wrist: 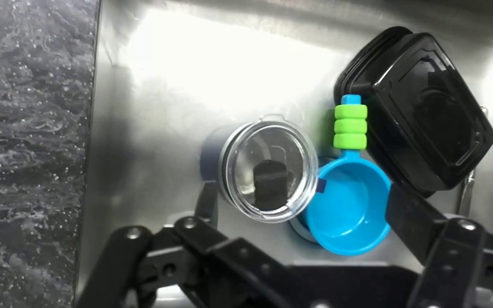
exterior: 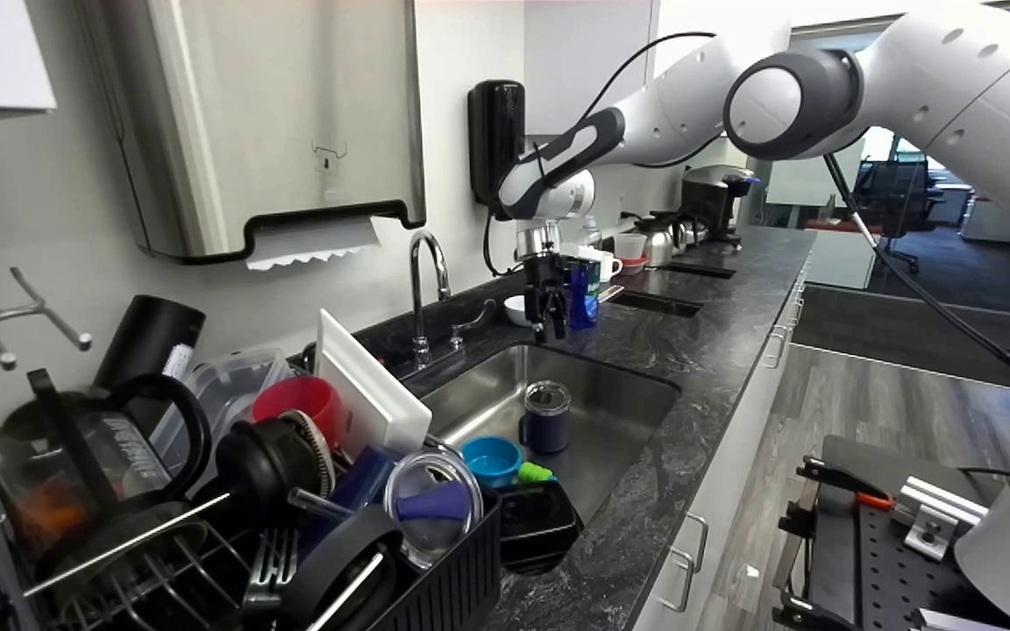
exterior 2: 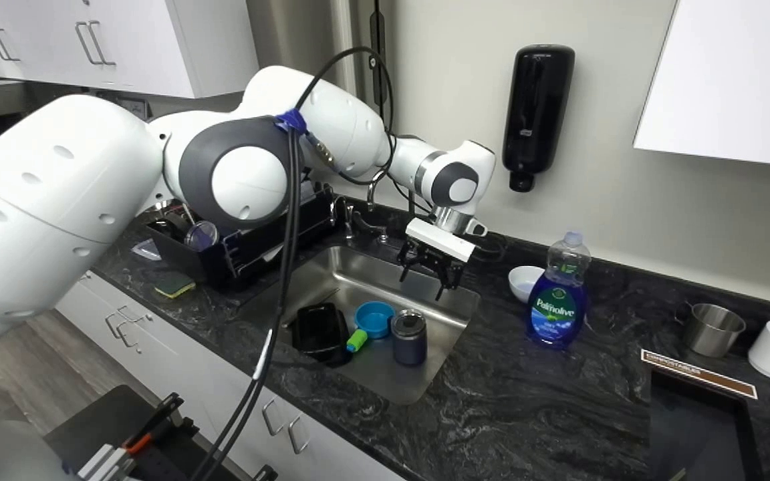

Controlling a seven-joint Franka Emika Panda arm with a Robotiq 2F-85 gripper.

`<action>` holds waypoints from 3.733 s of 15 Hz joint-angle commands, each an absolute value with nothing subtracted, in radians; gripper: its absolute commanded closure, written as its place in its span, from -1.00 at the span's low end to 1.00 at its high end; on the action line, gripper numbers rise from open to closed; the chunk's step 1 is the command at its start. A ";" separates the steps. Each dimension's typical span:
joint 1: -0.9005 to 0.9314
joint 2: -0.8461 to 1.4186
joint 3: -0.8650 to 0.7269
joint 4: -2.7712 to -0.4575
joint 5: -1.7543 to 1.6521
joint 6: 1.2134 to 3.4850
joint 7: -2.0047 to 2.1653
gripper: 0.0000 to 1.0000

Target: Take the top off the cup in the sink and put it on the counter

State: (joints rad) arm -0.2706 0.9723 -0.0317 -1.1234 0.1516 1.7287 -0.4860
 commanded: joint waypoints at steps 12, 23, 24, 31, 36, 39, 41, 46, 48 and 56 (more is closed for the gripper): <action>-0.286 1.143 -0.016 -1.028 0.216 1.888 -0.290 -1.00; -0.302 1.152 0.000 -1.015 0.149 1.763 -0.351 -1.00; -0.305 1.150 0.002 -1.013 0.134 1.717 -0.392 -1.00; -0.301 1.154 -0.004 -0.991 0.045 1.597 -0.519 -1.00; -0.307 1.156 0.012 -0.964 0.050 1.568 -0.568 -1.00; -0.291 1.141 -0.007 -0.992 0.061 1.597 -0.544 -1.00; -0.290 1.141 -0.007 -0.994 0.061 1.598 -0.544 -1.00; -0.285 1.142 -0.010 -0.996 0.039 1.624 -0.581 -1.00; -0.280 1.155 -0.006 -0.985 0.032 1.651 -0.609 -1.00; -0.270 1.221 0.000 -0.973 0.034 1.789 -0.728 -1.00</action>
